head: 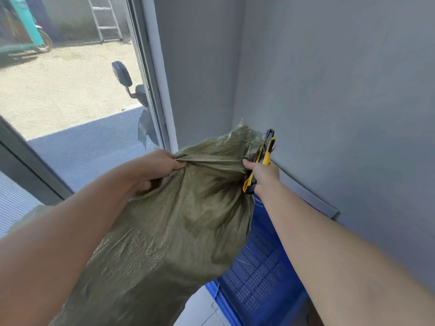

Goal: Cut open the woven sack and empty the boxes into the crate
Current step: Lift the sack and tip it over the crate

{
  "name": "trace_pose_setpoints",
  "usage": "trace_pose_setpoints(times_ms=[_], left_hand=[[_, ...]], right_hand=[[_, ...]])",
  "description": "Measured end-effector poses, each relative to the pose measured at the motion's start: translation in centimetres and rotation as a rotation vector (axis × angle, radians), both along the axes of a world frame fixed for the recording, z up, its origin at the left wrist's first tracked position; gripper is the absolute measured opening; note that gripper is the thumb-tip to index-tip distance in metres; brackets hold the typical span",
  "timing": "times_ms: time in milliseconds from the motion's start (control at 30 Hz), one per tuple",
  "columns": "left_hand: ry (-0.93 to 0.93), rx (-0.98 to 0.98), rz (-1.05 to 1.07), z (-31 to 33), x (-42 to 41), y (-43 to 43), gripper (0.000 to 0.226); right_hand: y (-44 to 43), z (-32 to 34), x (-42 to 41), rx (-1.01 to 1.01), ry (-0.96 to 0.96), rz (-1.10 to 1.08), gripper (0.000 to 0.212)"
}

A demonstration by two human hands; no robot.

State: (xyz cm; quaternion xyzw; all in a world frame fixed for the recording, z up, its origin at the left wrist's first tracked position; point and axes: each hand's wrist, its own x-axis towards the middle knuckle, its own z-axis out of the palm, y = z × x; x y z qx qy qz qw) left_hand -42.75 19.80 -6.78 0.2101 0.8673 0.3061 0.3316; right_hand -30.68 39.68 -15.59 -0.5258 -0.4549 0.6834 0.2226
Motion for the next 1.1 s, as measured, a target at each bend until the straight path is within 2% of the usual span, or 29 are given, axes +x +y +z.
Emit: trace_pose_setpoints(times_ms=[100, 267, 467, 600, 733, 833, 900, 967, 1100], left_hand=[[-0.121, 0.059, 0.051, -0.1, 0.9, 2.3, 0.026], [0.005, -0.004, 0.034, -0.5, 1.4, 5.2, 0.027], [-0.107, 0.04, 0.111, -0.5, 2.2, 7.2, 0.024], [-0.138, 0.056, 0.127, -0.4, 1.7, 7.9, 0.02], [-0.078, 0.029, 0.107, -0.4, 1.7, 8.9, 0.022], [-0.05, 0.017, 0.104, -0.2, 1.7, 9.4, 0.029], [-0.021, 0.003, 0.088, -0.2, 1.4, 9.7, 0.04], [0.018, 0.002, 0.069, -0.1, 1.4, 10.1, 0.042], [-0.008, 0.042, 0.061, -0.4, 1.2, 11.0, 0.036]], right_hand=[[1.4, -1.1, 0.8, -0.038, -0.03, 0.026, 0.036], [3.3, -2.9, 1.9, -0.067, -0.057, 0.021, 0.037], [4.4, -3.9, 2.7, -0.079, -0.062, -0.055, 0.071], [4.8, -4.5, 3.3, -0.034, -0.101, -0.085, 0.068], [3.9, -3.7, 3.7, -0.018, -0.101, -0.101, 0.097], [3.2, -3.5, 3.7, -0.036, -0.066, -0.091, 0.076], [2.5, -3.1, 4.0, -0.075, -0.019, -0.051, 0.05], [1.7, -2.5, 4.0, -0.118, 0.038, 0.017, 0.024], [-0.4, -1.1, 3.4, -0.145, 0.197, 0.129, 0.021]])
